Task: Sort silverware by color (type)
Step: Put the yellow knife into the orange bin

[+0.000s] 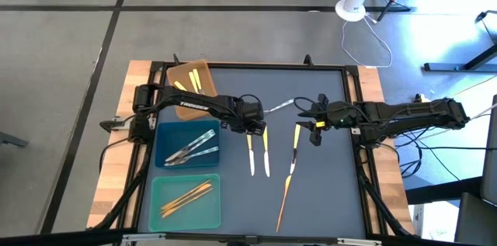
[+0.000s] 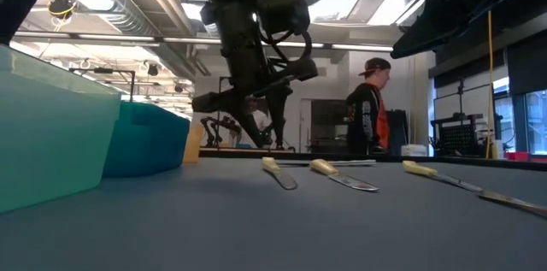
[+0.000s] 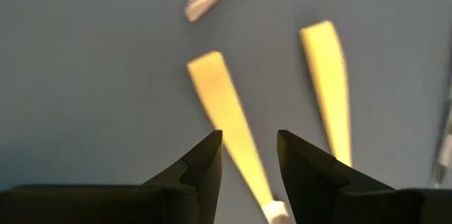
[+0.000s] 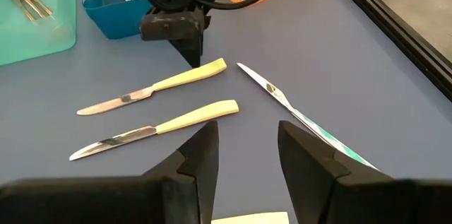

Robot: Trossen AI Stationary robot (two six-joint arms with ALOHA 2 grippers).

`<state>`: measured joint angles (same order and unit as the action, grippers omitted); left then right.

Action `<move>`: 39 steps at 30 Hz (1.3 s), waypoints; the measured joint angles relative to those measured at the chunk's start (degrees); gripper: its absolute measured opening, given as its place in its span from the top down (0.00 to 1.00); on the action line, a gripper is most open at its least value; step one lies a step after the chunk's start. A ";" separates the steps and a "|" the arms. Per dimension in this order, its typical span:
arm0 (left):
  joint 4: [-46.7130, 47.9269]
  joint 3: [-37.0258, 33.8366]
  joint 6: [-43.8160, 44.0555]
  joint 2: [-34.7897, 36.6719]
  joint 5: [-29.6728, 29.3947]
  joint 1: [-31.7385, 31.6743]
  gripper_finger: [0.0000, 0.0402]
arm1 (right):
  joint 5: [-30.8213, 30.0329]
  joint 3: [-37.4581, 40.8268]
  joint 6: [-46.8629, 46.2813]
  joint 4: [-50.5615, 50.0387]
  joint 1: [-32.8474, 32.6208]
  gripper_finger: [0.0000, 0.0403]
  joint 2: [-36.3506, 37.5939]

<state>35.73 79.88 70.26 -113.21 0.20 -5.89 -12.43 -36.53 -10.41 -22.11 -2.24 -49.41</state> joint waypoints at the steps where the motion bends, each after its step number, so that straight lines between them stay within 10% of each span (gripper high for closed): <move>1: 0.25 -0.02 0.02 -0.02 -0.42 0.00 0.68 | 0.04 0.00 0.00 0.00 0.00 0.67 0.00; 39: -1.71 0.00 7.84 -2.78 -8.30 2.78 0.68 | 0.00 0.00 0.00 -0.51 0.01 0.67 0.01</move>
<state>34.02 79.88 78.09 -115.98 -8.10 -3.11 -12.43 -36.53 -10.41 -22.62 -2.23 -49.40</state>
